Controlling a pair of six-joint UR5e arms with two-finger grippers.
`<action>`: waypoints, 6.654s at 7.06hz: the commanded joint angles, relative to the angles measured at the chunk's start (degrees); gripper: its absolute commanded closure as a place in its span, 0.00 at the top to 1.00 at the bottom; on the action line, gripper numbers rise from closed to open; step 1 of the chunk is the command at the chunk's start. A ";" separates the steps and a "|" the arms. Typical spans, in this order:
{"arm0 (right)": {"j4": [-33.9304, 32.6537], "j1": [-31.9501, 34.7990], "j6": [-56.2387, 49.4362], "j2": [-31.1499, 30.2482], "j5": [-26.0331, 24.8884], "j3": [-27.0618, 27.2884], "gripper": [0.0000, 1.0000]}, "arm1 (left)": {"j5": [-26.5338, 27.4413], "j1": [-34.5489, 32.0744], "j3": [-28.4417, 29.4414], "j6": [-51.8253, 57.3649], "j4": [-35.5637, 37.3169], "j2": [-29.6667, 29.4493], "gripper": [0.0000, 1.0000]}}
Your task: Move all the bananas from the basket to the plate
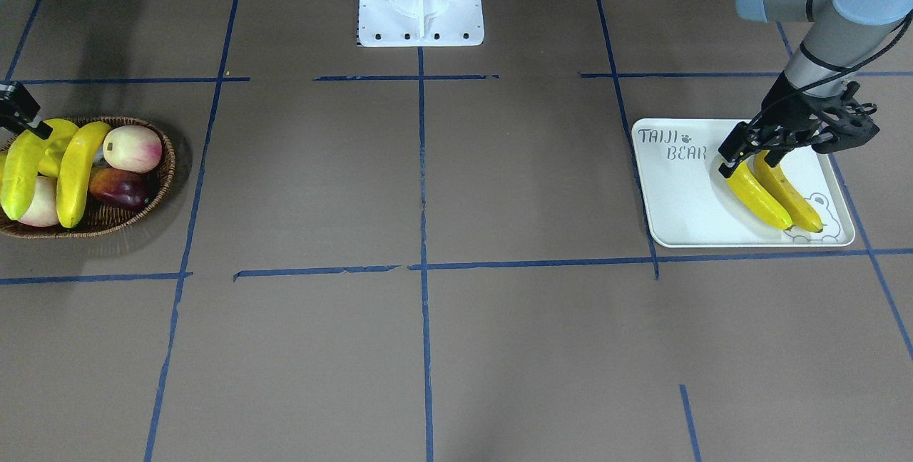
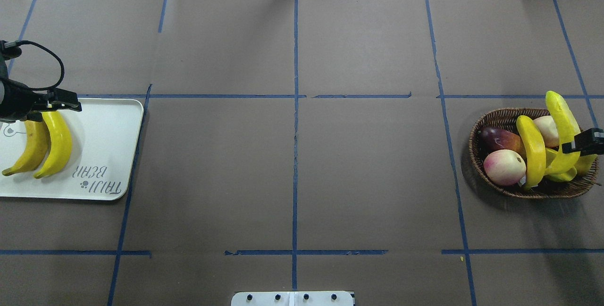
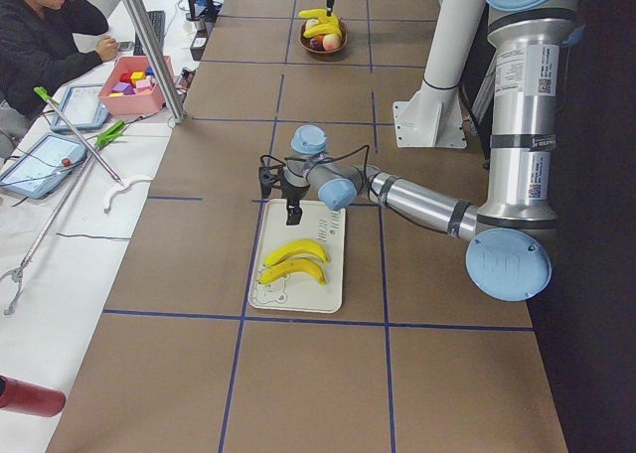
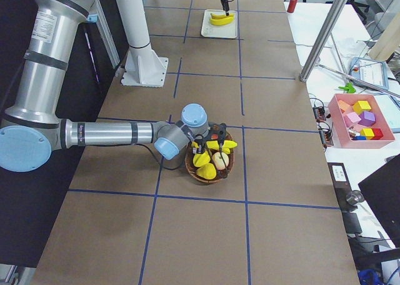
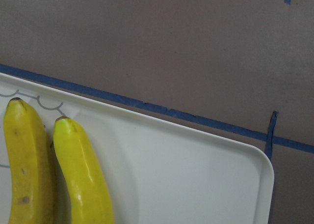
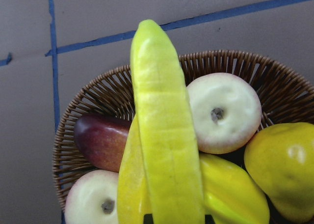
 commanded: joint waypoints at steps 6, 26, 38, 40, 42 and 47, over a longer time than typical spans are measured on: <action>-9.43 -4.53 7.28 21.65 1.64 5.71 0.00 | -2.93 0.87 0.46 -10.96 -0.18 -9.81 0.99; -8.76 -35.44 26.33 43.27 -25.14 4.57 1.00 | 1.99 18.37 12.16 -37.62 -15.73 -40.70 0.00; -9.82 -10.49 12.04 23.96 -7.56 7.82 1.00 | 6.19 4.22 3.37 5.09 23.55 -13.29 0.00; -9.73 -9.43 9.46 20.95 -7.48 7.73 1.00 | 8.48 4.22 3.37 8.43 23.55 -11.27 0.17; -9.73 -9.43 9.28 20.16 -7.47 7.73 1.00 | 9.46 4.31 3.46 9.31 23.03 -10.56 1.00; -9.21 -8.73 5.24 13.49 -7.38 7.82 1.00 | 8.59 4.13 -1.61 9.05 23.46 -10.91 1.00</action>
